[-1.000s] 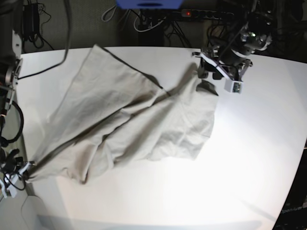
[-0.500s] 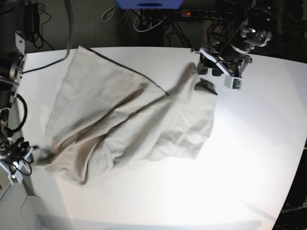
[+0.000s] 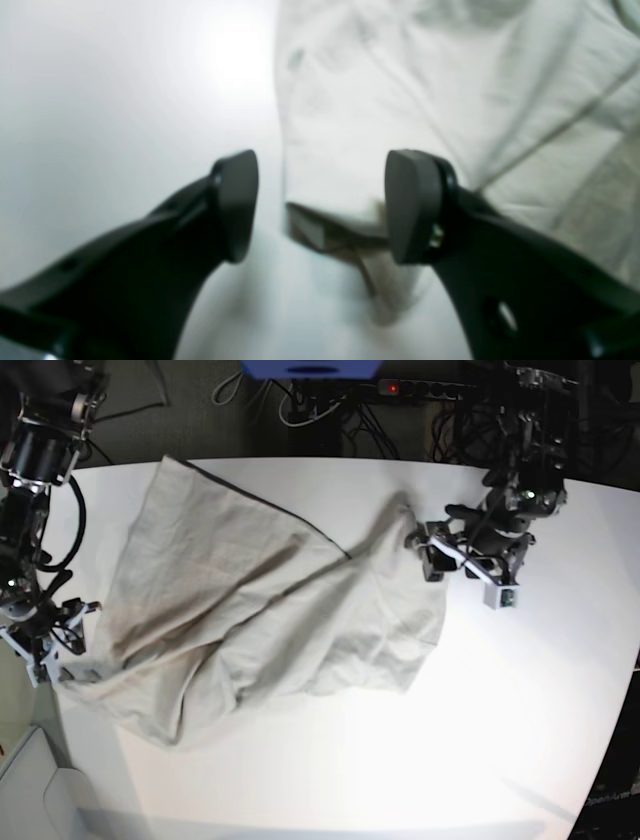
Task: Layout the t-shirt on the table in an organized manner, then fold the t-shirt properly
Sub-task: 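Lower the shirt onto the table and open both grippers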
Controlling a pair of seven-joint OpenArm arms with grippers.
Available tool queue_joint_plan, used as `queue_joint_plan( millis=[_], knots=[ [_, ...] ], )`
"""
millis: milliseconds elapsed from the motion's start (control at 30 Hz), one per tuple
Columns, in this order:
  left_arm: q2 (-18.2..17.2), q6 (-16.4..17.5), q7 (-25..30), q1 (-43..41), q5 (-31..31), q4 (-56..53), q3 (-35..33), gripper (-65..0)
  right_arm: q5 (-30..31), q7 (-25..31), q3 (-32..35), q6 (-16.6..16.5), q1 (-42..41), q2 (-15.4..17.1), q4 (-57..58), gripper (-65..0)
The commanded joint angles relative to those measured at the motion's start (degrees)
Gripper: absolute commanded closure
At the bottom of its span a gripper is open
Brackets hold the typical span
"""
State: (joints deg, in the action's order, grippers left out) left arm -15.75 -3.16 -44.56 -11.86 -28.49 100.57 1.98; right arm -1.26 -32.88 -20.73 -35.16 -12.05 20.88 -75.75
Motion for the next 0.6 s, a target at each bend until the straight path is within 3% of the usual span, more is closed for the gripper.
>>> queue_joint_plan(
  millis=[0, 367, 433, 533, 567],
  knots=[
    [0.23, 0.21, 0.38, 0.82, -0.39, -0.49, -0.09, -39.0, 0.42, 0.93, -0.59, 0.39, -0.65, 0.79, -0.87, -31.0],
    [5.15, 0.21, 0.47, 6.89, -0.3, -13.32, -0.18, -36.9, 0.42, 0.93, -0.59, 0.39, -0.47, 0.52, -0.78, -31.0],
    [5.51, 0.21, 0.47, 7.07, -0.3, -14.03, -0.18, -26.6, 0.42, 0.93, -0.59, 0.39, -0.47, 0.52, -0.78, -31.0],
    [5.51, 0.21, 0.38, 6.71, -0.74, -12.88, -0.18, -2.2, 0.42, 0.93, -0.59, 0.39, -0.47, 0.52, -0.78, -30.9],
    [5.42, 0.21, 0.12, 6.36, -0.83, -12.09, 0.0, 0.0, 0.42, 0.93, -0.59, 0.39, -0.47, 0.52, -0.78, -30.9]
  ],
)
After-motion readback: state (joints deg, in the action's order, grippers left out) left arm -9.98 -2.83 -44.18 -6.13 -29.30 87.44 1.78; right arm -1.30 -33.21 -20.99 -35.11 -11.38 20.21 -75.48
